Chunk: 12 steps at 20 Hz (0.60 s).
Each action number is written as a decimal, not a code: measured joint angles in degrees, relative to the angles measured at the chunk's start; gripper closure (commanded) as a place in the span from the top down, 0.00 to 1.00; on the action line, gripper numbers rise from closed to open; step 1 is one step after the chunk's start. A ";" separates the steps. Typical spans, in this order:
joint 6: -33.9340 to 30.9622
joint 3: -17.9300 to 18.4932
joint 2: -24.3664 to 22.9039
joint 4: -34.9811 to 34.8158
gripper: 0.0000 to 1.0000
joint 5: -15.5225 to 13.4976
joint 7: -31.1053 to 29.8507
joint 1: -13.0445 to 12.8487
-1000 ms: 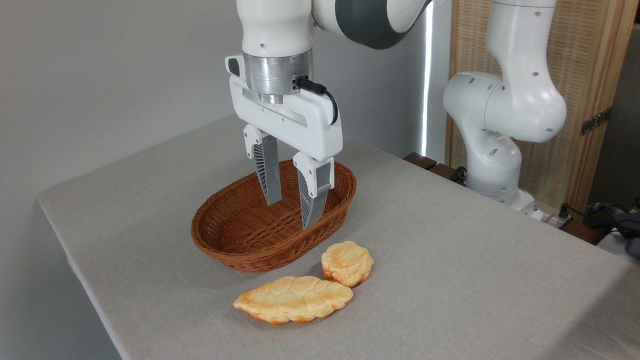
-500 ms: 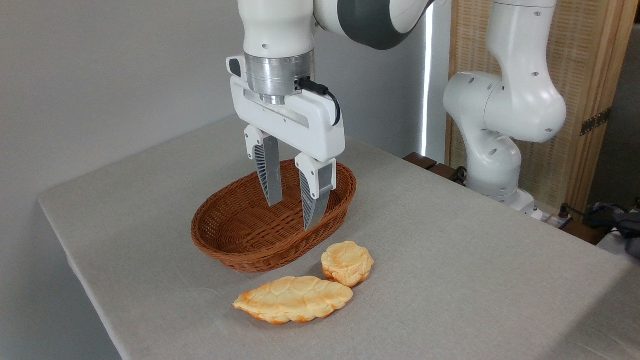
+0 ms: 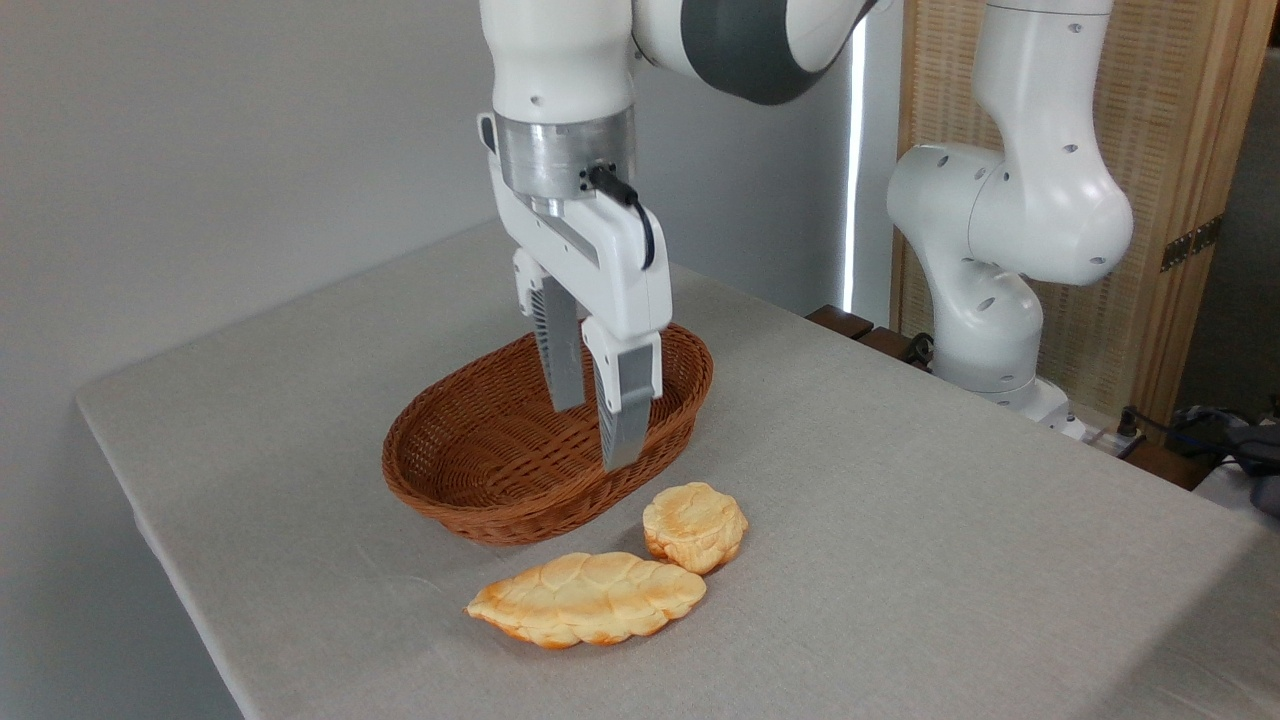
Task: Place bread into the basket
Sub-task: 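Lower the gripper onto the long flat pastry and close on it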
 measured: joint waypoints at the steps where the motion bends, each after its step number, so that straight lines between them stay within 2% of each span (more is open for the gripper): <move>1: 0.00 0.80 0.08 -0.64 1.00 0.01 2.97 0.01; 4: 0.17 4.56 0.34 -2.73 1.00 0.01 14.19 0.10; 6: 0.65 6.72 0.44 -3.26 1.00 0.01 19.62 0.15; 8: 3.00 7.72 0.76 -4.16 1.00 0.01 22.39 0.16; 12: 10.49 7.80 2.69 -6.99 1.00 0.14 23.12 -0.07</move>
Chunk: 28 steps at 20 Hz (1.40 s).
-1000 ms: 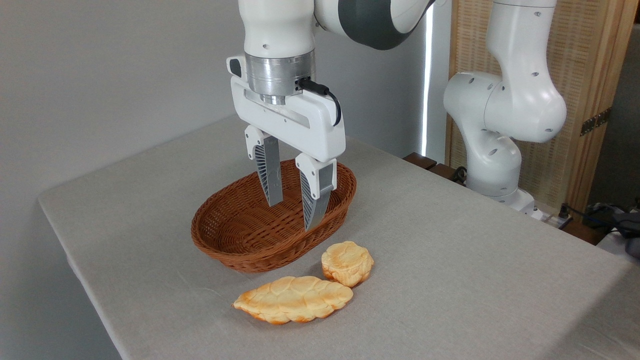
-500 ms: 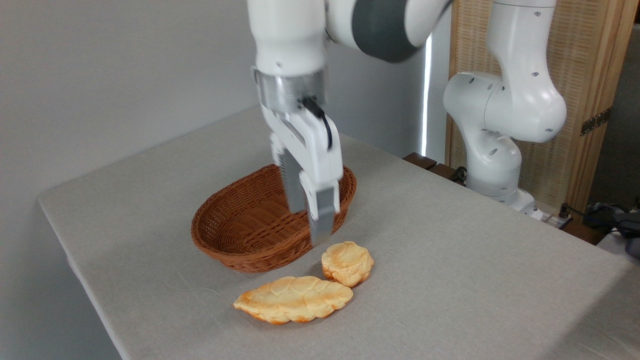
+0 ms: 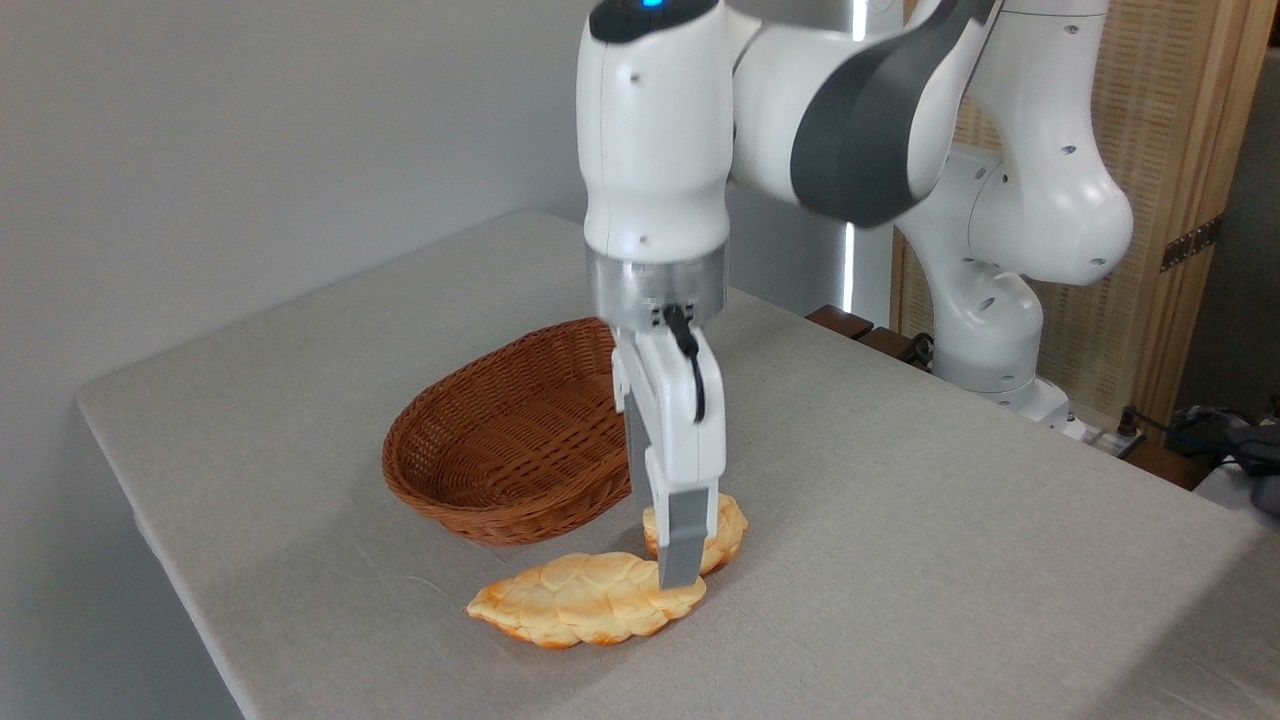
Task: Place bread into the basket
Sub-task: 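Lower the gripper onto the long flat pastry and close on it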
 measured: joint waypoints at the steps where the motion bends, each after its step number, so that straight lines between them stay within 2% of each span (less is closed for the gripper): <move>1: 1.52 0.00 0.77 -0.27 1.00 0.01 0.00 -0.06; 5: 5.53 -0.02 3.37 -0.40 1.00 0.01 0.00 -0.33; 9: 5.92 -0.32 4.43 -0.40 1.00 -0.22 0.00 -1.11; 13: 5.93 -0.44 4.75 -0.40 1.00 -2.96 -0.02 -1.96; 26: 8.96 -0.47 7.14 -0.39 1.00 -3.07 -0.02 -2.74; 28: 8.96 -0.48 7.18 -0.39 0.75 -3.07 -0.02 -3.10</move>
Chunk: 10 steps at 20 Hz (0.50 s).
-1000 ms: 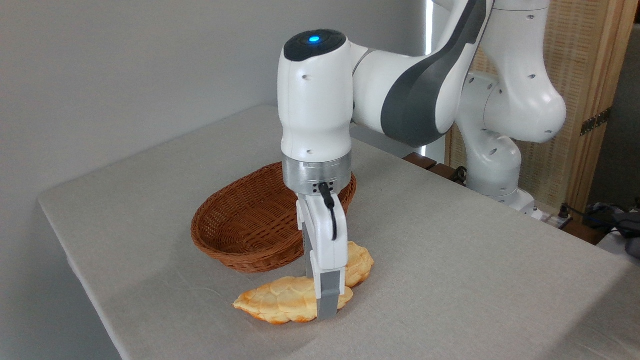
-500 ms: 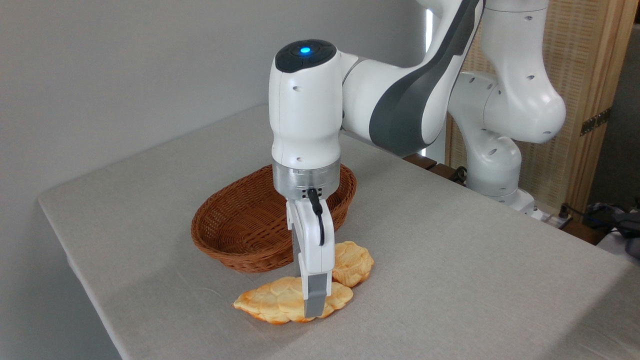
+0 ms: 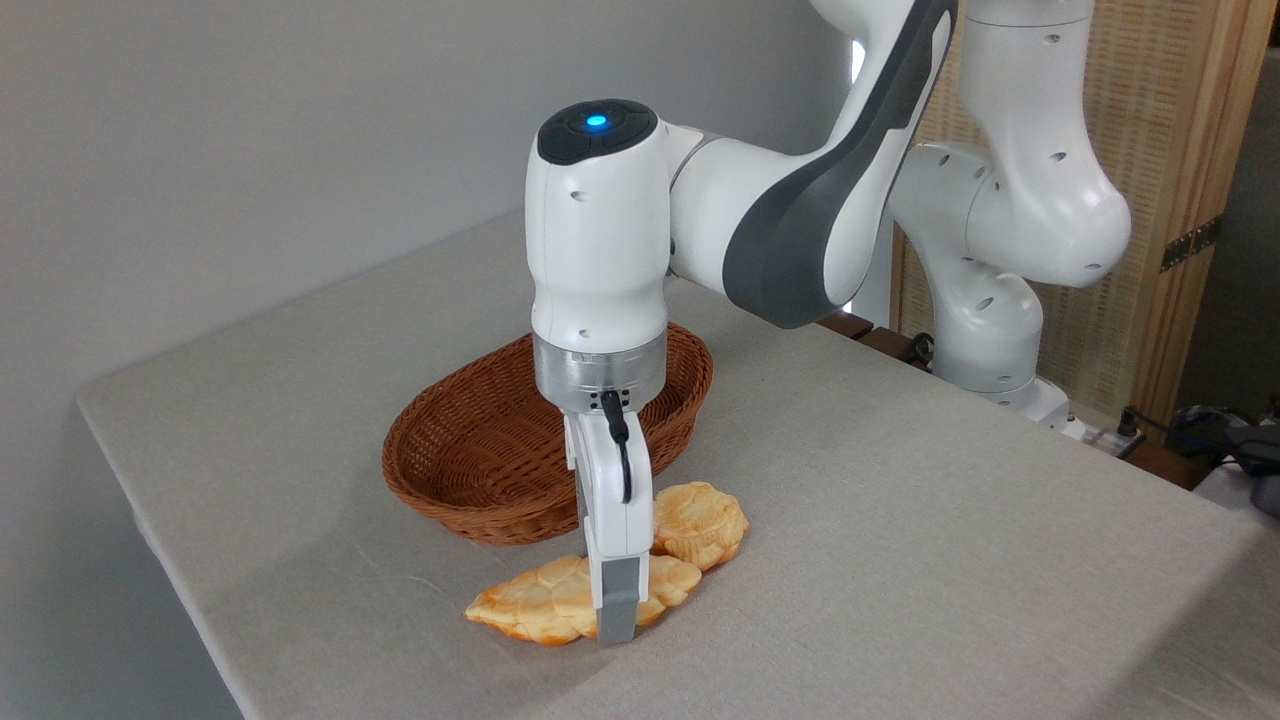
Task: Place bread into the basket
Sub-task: 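Lower the gripper onto the long flat pastry and close on it, then lift the long pastry and carry it over the wicker basket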
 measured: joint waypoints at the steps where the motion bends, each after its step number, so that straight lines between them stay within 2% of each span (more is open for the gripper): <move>1: 0.00 0.00 0.01 0.00 0.62 0.00 0.00 -0.11; 2: 0.00 0.00 0.02 0.00 0.57 0.00 0.00 -0.19; 7: 0.00 0.00 0.08 0.00 0.60 0.00 0.00 -0.22; 9: 0.00 0.00 0.13 0.00 0.58 0.00 0.00 -0.22; 10: 0.00 0.00 0.15 0.00 0.55 0.00 0.00 -0.23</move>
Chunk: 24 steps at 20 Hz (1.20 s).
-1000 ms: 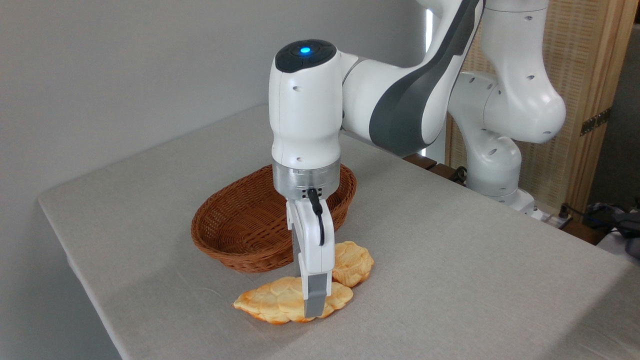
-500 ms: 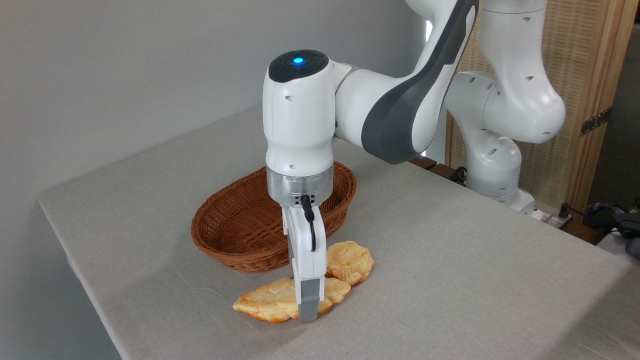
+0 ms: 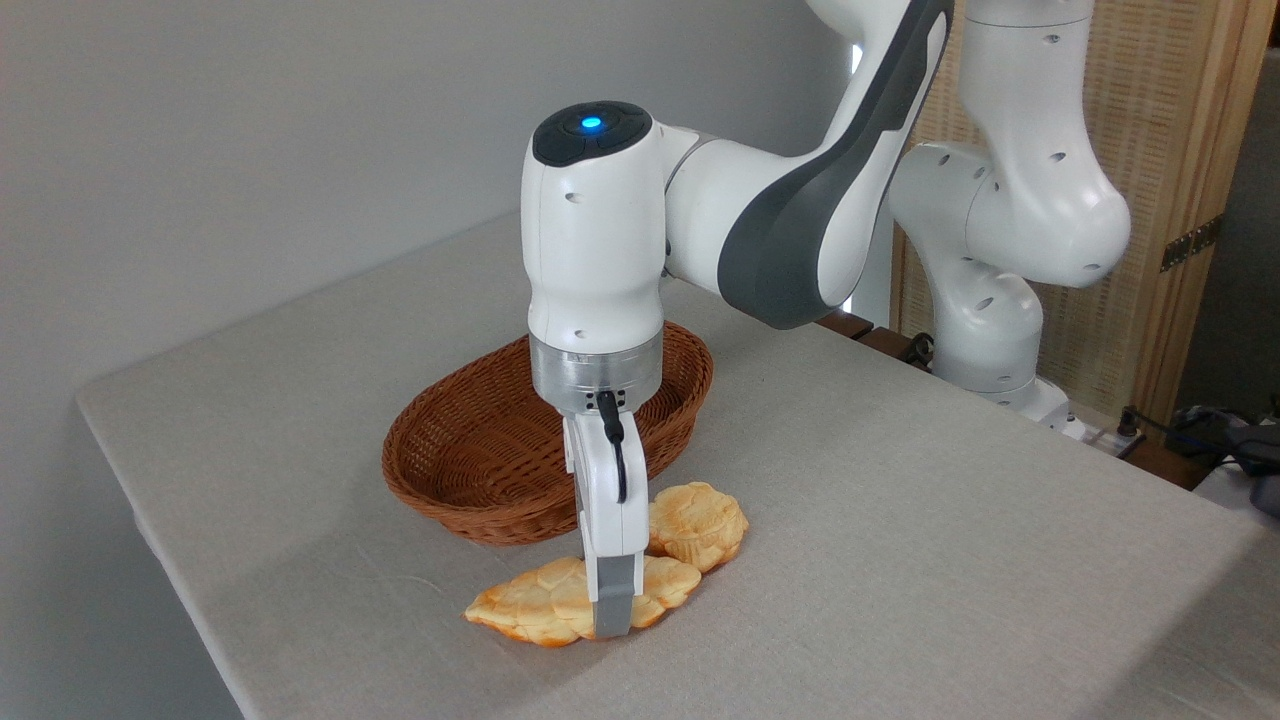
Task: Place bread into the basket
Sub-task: 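Lift the long pastry and carry it over the wicker basket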
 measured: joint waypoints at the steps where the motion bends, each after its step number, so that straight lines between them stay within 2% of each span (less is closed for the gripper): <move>1: 0.00 0.00 0.01 0.00 0.54 0.00 0.00 0.00; 18: 0.04 0.42 -0.40 1.37 0.57 -0.19 -0.56 0.16; 21: 0.04 0.58 -1.07 2.92 0.57 -0.20 -2.77 0.35; 24: 0.04 0.52 -1.80 4.01 0.57 -0.75 -7.46 0.32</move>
